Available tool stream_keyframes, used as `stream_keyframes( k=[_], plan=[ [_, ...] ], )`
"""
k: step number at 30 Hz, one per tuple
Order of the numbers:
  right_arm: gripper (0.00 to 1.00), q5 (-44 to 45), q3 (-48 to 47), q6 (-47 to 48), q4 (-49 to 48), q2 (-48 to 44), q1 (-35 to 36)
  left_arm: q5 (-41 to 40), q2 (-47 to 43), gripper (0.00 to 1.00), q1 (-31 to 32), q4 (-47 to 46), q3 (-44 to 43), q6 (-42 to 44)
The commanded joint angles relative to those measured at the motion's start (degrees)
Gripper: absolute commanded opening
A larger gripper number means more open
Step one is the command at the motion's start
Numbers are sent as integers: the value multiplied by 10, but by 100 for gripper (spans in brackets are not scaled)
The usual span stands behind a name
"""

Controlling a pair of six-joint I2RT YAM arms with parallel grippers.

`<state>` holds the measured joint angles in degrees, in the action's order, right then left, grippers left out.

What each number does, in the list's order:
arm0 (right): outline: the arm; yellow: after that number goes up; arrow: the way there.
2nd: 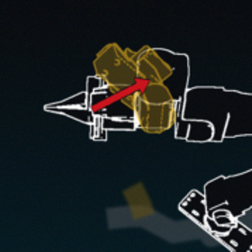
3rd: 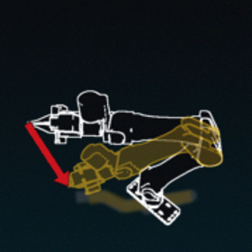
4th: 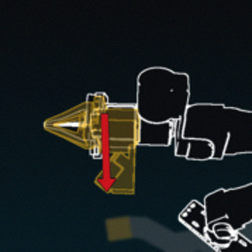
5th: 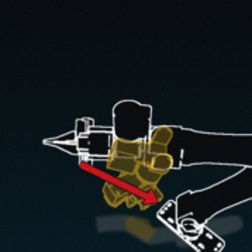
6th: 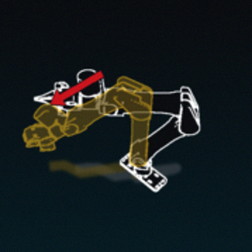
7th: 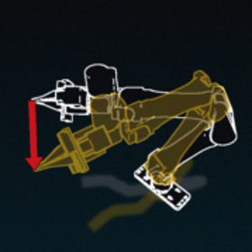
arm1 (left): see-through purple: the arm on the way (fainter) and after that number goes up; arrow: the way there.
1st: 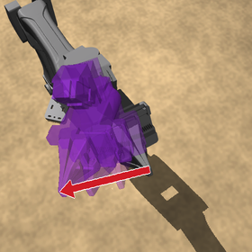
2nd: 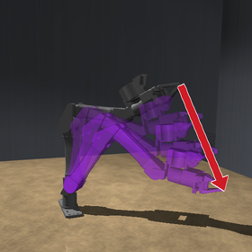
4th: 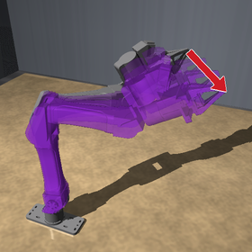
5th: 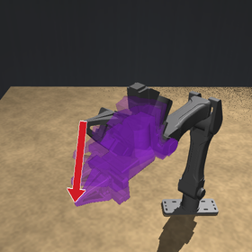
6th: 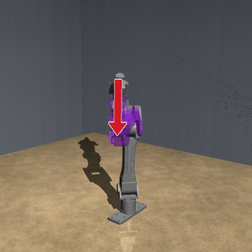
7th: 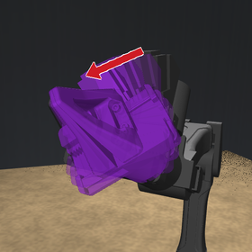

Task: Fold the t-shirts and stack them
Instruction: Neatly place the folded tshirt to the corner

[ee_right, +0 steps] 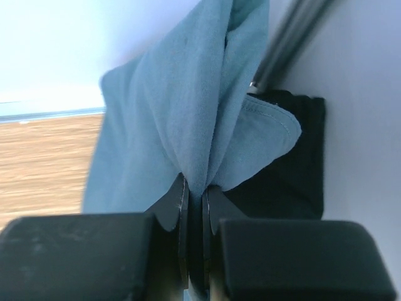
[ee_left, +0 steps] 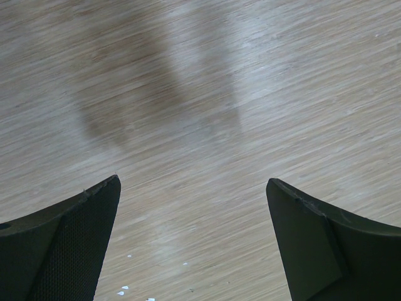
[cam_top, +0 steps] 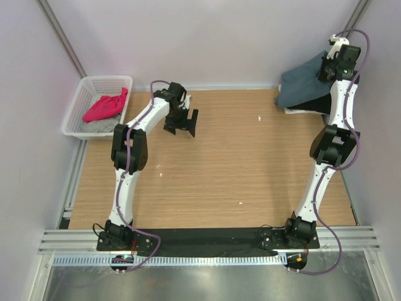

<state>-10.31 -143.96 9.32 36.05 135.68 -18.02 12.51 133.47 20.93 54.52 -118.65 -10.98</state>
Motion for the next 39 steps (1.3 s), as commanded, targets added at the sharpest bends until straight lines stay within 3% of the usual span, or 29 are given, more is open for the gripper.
stream_keyframes(
  k=[1,12,20,35,38,39],
  plan=[
    [1,13,-40,10,-56,18,-16,-19,-22,100,7,-3,11,18],
    [1,61,-98,13,-112,102,-24,-64,-31,100,46,3,24,40],
    [1,99,-92,41,-164,119,-25,-87,-38,100,59,5,32,47],
    [1,100,-99,57,-169,126,-24,-90,-39,99,62,5,34,44],
    [36,124,-103,61,-153,108,-20,-79,-37,100,62,5,28,40],
    [55,130,-109,61,-146,98,-20,-76,-37,100,62,5,24,38]
  ],
)
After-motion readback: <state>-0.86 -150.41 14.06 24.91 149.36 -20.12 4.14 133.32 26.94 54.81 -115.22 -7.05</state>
